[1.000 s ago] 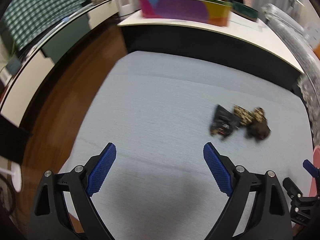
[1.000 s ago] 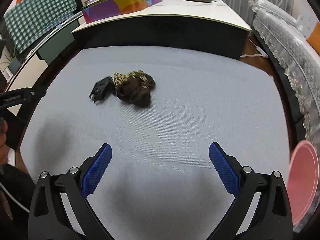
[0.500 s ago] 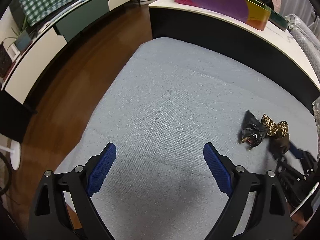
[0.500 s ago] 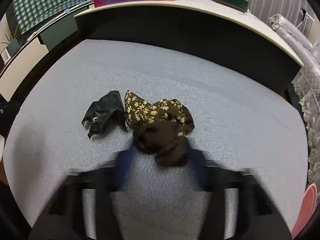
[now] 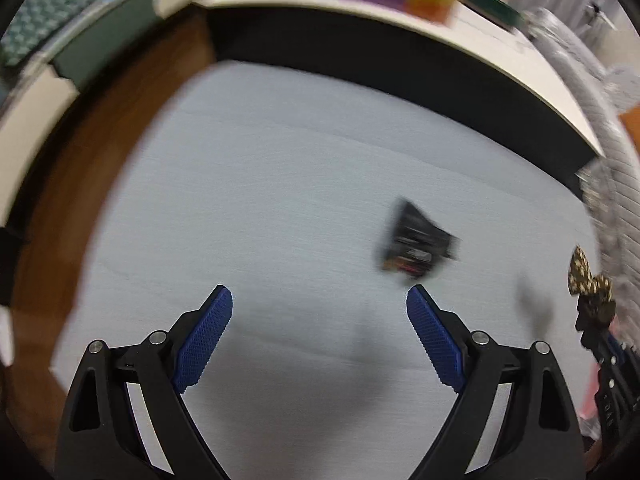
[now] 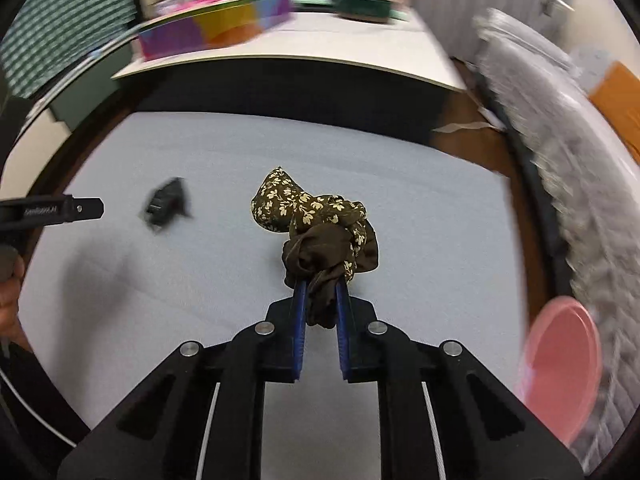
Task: Collect trash
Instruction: 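Grasp the black plastic bag with the left tool while the right tool holds the cloth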
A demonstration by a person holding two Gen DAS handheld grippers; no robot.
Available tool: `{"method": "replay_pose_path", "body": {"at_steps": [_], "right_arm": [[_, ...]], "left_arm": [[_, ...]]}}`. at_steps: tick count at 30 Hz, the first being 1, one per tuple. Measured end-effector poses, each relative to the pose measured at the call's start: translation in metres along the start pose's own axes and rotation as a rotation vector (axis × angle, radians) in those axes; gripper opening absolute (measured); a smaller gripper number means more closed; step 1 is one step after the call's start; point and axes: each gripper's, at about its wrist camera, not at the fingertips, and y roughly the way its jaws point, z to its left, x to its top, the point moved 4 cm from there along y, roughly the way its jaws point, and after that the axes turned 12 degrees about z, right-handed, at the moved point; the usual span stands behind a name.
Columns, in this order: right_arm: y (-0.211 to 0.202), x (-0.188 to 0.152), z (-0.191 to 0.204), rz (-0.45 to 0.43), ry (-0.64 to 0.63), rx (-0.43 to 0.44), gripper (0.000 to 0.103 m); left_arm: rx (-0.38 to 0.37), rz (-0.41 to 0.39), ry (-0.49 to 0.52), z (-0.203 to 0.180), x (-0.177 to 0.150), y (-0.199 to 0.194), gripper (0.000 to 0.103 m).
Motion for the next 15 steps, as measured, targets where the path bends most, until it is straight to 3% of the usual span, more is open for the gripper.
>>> {"method": "replay_pose_path", "body": {"at_steps": [4,7,9,15], "right_arm": [[-0.004,-0.022,-0.047,0.027,0.129,-0.001,0.014],[0.002,-0.03,-0.077,0.029,0.212,0.008,0.014],[0.007,-0.031,-0.089,0.032,0.235,0.02,0.014],[0.014,-0.027,-0.095,0.045,0.244,0.043,0.014]], "left_arm": [[-0.074,0.063,0.092,-0.037,0.016,0.023,0.086],[-0.054,0.093,0.139,-0.054,0.028,0.043,0.086],[-0.026,0.106,0.14,-0.058,0.033,0.052,0.086],[-0.045,0.155,0.09,-0.063,0.045,0.067,0.085]]}}
